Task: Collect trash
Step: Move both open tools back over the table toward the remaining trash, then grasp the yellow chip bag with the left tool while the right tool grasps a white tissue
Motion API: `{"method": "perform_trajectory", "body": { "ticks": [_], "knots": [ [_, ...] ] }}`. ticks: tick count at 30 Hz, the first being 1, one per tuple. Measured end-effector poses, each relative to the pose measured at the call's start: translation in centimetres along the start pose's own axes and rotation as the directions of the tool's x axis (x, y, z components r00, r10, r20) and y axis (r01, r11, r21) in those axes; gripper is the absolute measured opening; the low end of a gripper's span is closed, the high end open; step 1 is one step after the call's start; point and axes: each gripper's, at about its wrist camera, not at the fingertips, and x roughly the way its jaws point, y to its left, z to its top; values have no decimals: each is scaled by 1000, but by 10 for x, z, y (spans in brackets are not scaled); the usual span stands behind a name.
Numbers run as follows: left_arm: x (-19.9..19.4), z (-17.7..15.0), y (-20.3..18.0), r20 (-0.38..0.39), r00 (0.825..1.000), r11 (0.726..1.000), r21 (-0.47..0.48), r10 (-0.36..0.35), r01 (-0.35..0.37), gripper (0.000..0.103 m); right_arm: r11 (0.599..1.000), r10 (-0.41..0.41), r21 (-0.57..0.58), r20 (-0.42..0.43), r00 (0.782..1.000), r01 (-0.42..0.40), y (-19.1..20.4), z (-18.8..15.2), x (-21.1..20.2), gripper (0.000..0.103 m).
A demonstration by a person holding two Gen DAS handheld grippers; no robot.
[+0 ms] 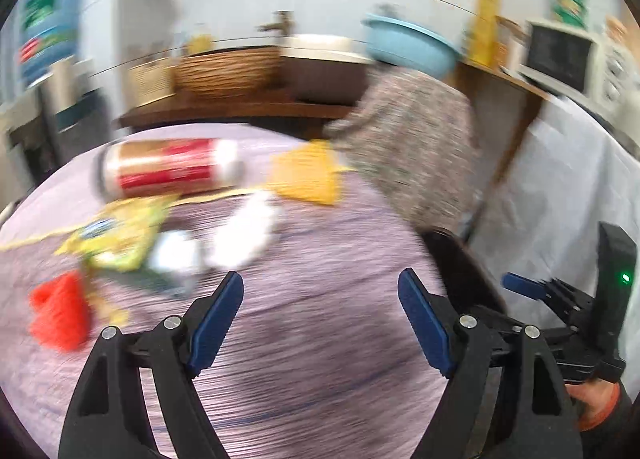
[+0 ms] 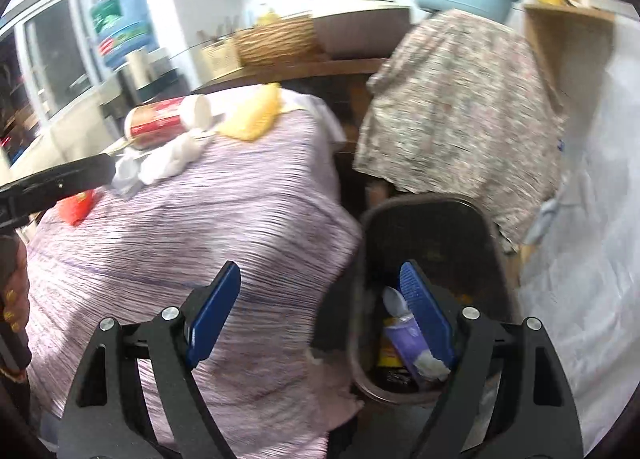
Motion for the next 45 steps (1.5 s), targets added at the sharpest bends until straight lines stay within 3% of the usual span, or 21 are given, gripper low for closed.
{"method": "perform_trajectory", "body": {
  "ticks": [7, 12, 18, 24, 26, 30, 37, 45],
  "knots": [
    [-20, -7, 71, 16, 987, 984, -78, 161, -160, 79, 996, 54, -65, -11, 999, -54, 33, 13, 7, 82],
    [-15, -12, 107, -24, 981, 973, -127, 194, -195, 71, 991, 86, -105, -13, 996, -87, 51, 25, 8, 82],
    [1, -14, 120, -65, 978, 974, -101, 197, -202, 59, 982, 112, -153, -17, 994, -113, 76, 32, 12, 82],
    [19, -12, 127, -90, 980, 978, -93, 177, -185, 41, 971, 128, -197, -30, 991, -132, 94, 36, 16, 82],
    [22, -12, 130, -94, 979, 977, -100, 181, -190, 21, 969, 135, -206, -30, 990, -138, 98, 40, 18, 82],
    [18, -13, 132, -78, 981, 976, -117, 176, -184, 7, 959, 155, -232, -41, 987, -161, 111, 50, 27, 82],
    [-2, -15, 120, -31, 990, 985, -98, 141, -143, 3, 956, 204, -201, -79, 976, -216, 128, 72, 58, 82],
    [-19, -17, 110, 4, 996, 991, -98, 92, -91, 3, 970, 186, -139, -111, 976, -200, 142, 103, 106, 82]
  ]
}}
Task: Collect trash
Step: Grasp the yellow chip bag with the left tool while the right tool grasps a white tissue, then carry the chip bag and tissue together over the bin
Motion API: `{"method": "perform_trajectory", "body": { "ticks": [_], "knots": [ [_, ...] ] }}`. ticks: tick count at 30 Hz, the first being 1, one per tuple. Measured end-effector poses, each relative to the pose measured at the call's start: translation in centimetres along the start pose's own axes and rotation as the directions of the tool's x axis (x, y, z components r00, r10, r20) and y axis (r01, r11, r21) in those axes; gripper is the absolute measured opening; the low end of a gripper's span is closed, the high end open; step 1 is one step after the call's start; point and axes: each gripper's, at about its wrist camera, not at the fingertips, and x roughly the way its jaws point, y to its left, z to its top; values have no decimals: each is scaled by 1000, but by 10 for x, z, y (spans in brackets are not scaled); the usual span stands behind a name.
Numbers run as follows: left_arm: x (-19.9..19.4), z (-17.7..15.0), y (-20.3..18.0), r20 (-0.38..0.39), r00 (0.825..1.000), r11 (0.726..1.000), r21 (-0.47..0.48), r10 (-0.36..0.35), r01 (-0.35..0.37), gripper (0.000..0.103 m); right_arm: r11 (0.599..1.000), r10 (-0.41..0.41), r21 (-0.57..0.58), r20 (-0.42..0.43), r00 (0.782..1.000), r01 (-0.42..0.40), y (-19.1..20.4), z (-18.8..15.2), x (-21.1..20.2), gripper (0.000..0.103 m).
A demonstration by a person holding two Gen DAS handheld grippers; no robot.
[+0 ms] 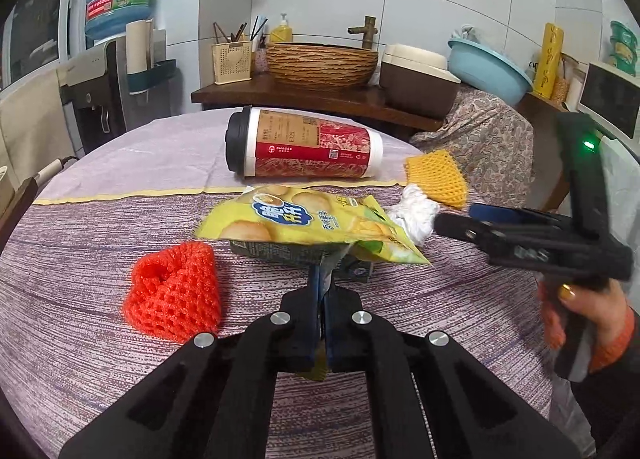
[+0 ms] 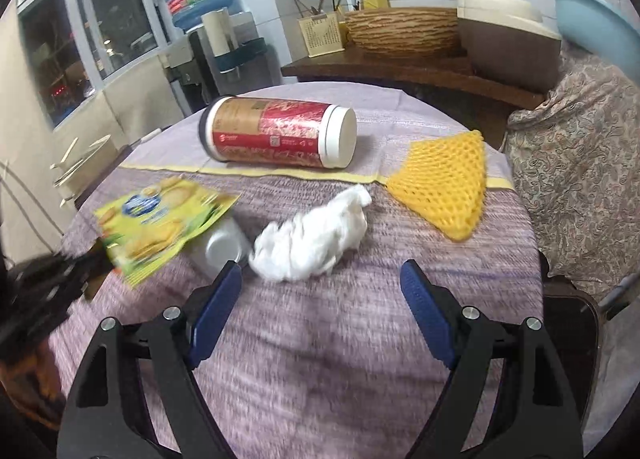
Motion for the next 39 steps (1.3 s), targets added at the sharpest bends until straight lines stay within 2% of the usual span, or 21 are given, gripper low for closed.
{"method": "perform_trajectory", "body": {
  "ticks": [4, 6, 10, 13, 15, 18, 21, 30, 39],
  "knots": [
    [-1, -2, 0, 4, 1000, 1000, -3, -9, 9, 3, 999, -9, 34, -16, 1000, 10, -3, 10, 20, 81],
    [-3, -3, 2, 7, 1000, 1000, -6, -11, 12, 3, 996, -17, 82, -26, 1000, 19, -8, 14, 30, 76],
    [-5, -6, 5, 4, 1000, 1000, -14, -15, 15, 3, 990, 27, 140, -29, 999, -22, -13, 17, 40, 71],
    [-5, -7, 6, 2, 1000, 1000, -20, -19, 19, 3, 992, 29, 127, -44, 999, -23, -9, 17, 46, 61],
    [-5, -7, 6, 1, 1000, 999, -26, -27, 27, 3, 991, 35, 131, -62, 997, -26, -8, 14, 52, 47],
    [-4, -7, 4, -4, 1000, 999, -22, -31, 31, 3, 989, 42, 146, -52, 998, -34, -10, 11, 51, 38],
    [-3, -8, 2, -4, 999, 999, -19, -37, 36, 3, 990, 45, 132, -23, 999, -41, -9, 10, 43, 36],
    [-17, -5, -8, 22, 998, 999, -1, -53, 53, 3, 999, -14, 33, 55, 998, 12, 4, -2, 9, 35],
    [-32, 1, -39, 54, 994, 995, 41, -96, 93, 3, 997, -80, 25, 130, 988, 77, -18, -20, -44, 35]
  ]
}}
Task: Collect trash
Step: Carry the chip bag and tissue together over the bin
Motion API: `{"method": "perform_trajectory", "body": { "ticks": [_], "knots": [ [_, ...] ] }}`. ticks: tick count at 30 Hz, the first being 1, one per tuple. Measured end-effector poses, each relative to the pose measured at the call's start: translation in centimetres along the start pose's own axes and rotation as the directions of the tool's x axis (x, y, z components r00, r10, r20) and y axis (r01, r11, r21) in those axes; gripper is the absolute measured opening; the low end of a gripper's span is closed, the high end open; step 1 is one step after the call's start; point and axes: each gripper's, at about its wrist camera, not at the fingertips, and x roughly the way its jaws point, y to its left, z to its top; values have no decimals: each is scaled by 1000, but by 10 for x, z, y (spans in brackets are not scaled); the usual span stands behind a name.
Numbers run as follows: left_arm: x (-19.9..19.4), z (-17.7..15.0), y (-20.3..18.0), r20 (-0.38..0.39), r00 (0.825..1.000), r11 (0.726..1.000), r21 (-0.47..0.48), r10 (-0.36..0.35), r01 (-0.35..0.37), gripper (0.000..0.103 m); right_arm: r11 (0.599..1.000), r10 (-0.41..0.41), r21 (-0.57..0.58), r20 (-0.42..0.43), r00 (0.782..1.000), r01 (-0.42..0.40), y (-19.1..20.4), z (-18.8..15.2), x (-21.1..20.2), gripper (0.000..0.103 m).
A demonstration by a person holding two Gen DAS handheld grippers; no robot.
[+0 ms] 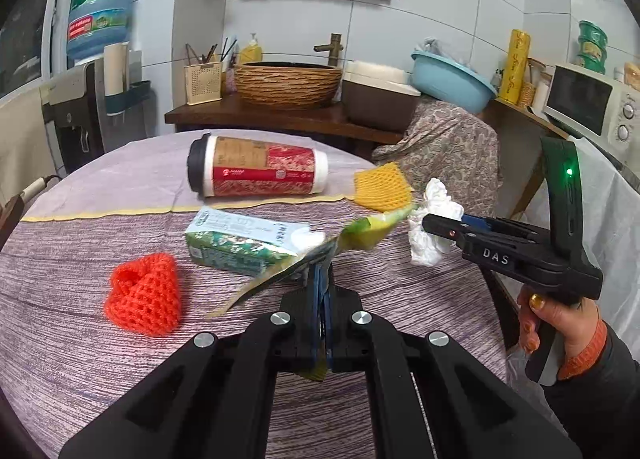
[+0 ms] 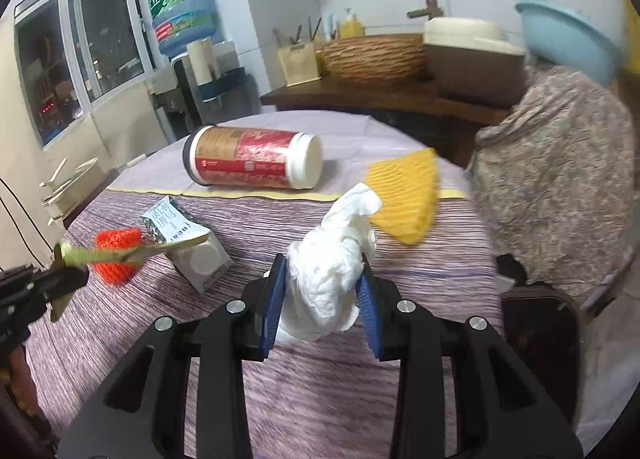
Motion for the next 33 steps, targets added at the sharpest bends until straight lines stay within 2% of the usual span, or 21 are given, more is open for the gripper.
{"method": "perform_trajectory", "body": {
  "ticks": [8, 19, 33],
  "knots": [
    [1, 5, -32, 6, 999, 998, 32, -52, 51, 3, 997, -82, 1, 40, 996, 82, -34, -22, -49, 35],
    [12, 11, -79, -14, 988, 985, 81, -152, 152, 3, 986, -148, 82, 49, 988, 144, -82, -58, -98, 35],
    [35, 19, -142, -52, 963, 951, 152, -266, 271, 3, 941, -271, 206, -14, 962, 268, -154, -111, -131, 35]
  ]
}}
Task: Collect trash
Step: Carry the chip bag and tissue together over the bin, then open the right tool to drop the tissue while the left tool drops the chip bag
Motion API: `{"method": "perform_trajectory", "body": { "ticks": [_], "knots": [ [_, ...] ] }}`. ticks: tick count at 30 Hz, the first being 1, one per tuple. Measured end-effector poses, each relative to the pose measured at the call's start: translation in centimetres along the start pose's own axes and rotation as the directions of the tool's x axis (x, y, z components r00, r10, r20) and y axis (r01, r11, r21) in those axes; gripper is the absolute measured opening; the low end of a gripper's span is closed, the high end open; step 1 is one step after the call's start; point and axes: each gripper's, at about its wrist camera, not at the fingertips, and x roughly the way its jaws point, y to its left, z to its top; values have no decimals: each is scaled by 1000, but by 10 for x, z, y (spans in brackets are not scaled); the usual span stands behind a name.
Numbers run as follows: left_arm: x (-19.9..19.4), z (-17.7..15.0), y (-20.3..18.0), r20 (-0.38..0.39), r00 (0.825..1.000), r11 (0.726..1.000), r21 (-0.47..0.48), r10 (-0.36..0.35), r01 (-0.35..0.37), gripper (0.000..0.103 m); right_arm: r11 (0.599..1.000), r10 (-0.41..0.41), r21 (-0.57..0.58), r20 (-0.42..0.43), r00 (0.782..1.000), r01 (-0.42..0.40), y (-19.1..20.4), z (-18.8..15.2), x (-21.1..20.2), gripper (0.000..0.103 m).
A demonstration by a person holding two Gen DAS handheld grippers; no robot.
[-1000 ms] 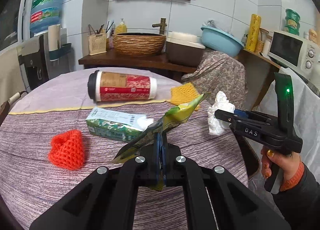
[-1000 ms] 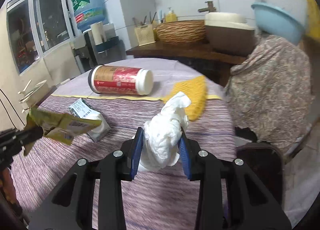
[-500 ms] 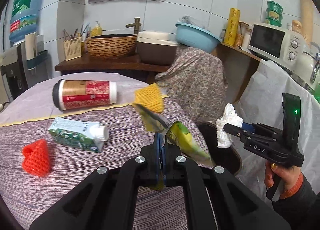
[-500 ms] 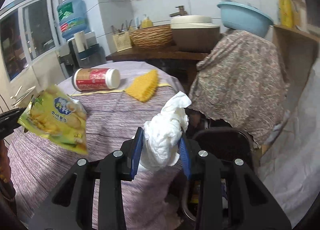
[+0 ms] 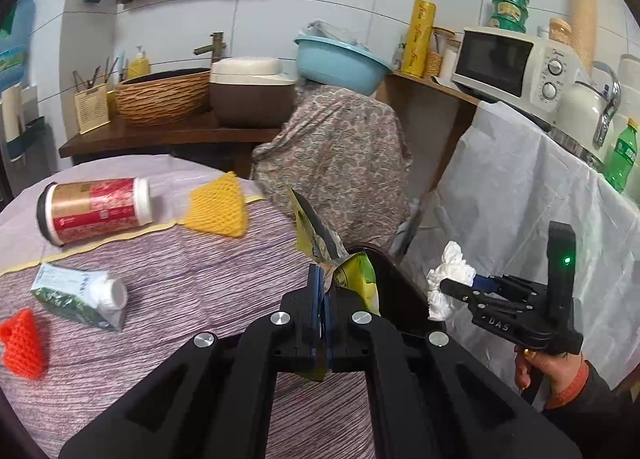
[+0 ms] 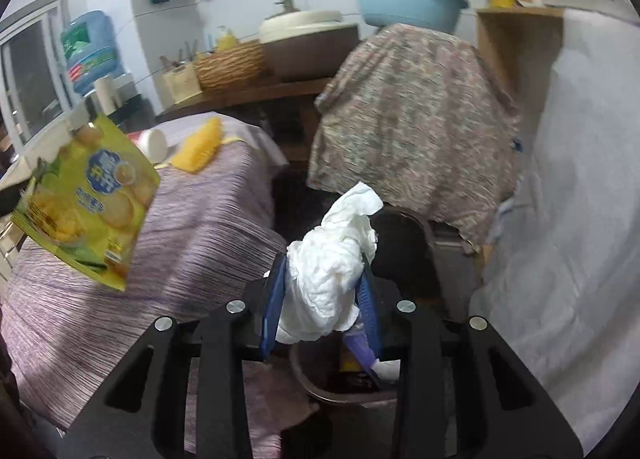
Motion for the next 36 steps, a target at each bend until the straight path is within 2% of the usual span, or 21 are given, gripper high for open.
{"method": "perform_trajectory", "body": {
  "ticks": [7, 15, 16, 18, 21, 28, 33, 36],
  "knots": [
    [30, 4, -30, -37, 998, 998, 41, -48, 50, 3, 997, -50, 51, -66, 997, 53, -34, -18, 22, 35],
    [67, -6, -53, -116, 991, 994, 69, -72, 80, 3, 993, -60, 94, -145, 988, 74, -55, -39, 62, 36],
    [69, -8, -55, -121, 990, 994, 72, -73, 82, 3, 992, -63, 95, -152, 986, 78, -56, -42, 67, 37],
    [75, -11, -59, -137, 988, 993, 81, -73, 85, 3, 992, -68, 95, -163, 984, 84, -57, -45, 74, 47],
    [84, -13, -65, -156, 985, 992, 91, -73, 88, 3, 990, -84, 96, -166, 983, 100, -58, -49, 79, 55],
    [110, -18, -82, -202, 977, 988, 119, -70, 95, 3, 985, -116, 105, -165, 980, 134, -71, -52, 72, 56],
    [138, -22, -94, -255, 965, 986, 135, -61, 98, 3, 975, -164, 123, -153, 975, 184, -87, -56, 55, 63],
    [158, -25, -100, -295, 954, 985, 143, -48, 93, 3, 966, -189, 150, -146, 971, 211, -101, -60, 42, 64]
  ]
}}
